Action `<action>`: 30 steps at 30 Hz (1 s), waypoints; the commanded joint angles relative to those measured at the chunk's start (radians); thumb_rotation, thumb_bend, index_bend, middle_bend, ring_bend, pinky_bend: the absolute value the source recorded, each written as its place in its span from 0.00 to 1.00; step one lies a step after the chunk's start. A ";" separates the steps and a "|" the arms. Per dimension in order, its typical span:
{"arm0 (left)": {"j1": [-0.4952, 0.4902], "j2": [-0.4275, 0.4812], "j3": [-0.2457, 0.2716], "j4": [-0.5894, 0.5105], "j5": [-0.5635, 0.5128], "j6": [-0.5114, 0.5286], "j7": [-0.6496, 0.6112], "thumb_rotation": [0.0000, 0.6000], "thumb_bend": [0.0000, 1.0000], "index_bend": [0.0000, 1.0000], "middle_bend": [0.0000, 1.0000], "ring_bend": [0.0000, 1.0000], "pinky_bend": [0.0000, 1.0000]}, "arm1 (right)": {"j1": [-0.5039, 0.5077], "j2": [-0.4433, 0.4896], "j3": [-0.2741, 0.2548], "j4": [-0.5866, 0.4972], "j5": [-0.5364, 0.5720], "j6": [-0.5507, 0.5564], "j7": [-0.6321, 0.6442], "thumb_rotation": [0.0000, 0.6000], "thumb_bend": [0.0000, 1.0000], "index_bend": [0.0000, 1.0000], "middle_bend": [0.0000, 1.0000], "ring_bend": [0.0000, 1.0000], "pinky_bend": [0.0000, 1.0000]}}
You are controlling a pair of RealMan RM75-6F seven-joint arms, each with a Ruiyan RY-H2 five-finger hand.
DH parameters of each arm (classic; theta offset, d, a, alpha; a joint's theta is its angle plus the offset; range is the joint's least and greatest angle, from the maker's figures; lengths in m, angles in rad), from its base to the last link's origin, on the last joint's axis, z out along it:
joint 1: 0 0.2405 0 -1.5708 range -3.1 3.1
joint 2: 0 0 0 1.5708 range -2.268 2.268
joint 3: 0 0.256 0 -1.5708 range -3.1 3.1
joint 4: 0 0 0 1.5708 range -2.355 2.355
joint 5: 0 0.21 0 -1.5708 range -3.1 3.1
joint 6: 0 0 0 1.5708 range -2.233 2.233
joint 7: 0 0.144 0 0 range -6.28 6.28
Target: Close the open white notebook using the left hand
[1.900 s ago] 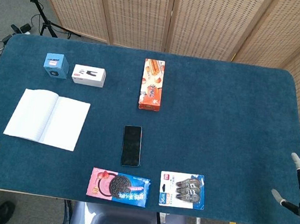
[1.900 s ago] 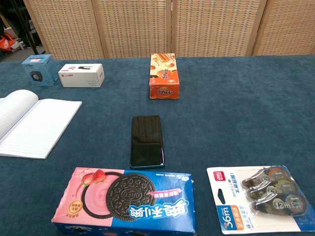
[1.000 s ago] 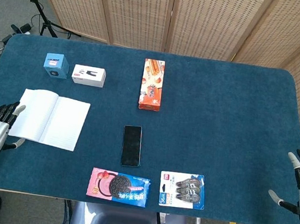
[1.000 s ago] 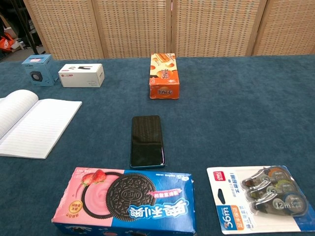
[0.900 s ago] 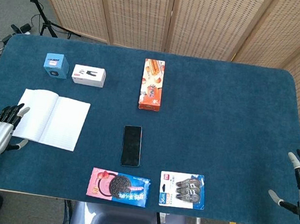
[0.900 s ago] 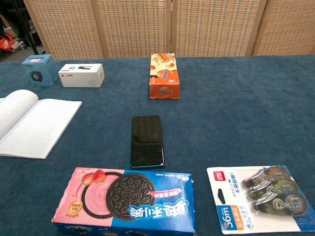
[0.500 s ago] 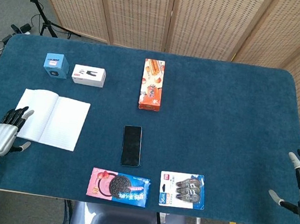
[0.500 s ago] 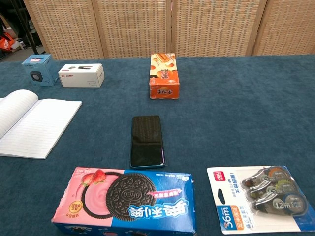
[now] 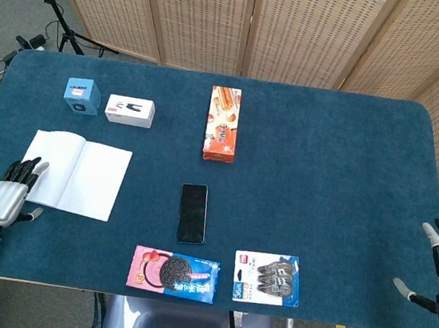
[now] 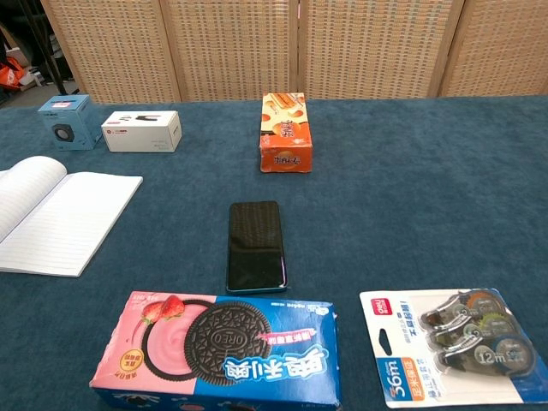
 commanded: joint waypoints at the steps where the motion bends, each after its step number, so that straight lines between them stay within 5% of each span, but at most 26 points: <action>1: -0.004 -0.019 -0.004 0.032 -0.007 -0.007 -0.011 1.00 0.22 0.00 0.00 0.00 0.00 | 0.000 0.001 0.000 0.000 0.000 0.000 0.001 1.00 0.00 0.00 0.00 0.00 0.00; 30: -0.022 -0.068 -0.015 0.161 -0.037 -0.068 -0.073 1.00 0.32 0.00 0.00 0.00 0.00 | 0.000 0.002 -0.002 -0.001 -0.004 0.001 0.008 1.00 0.00 0.00 0.00 0.00 0.00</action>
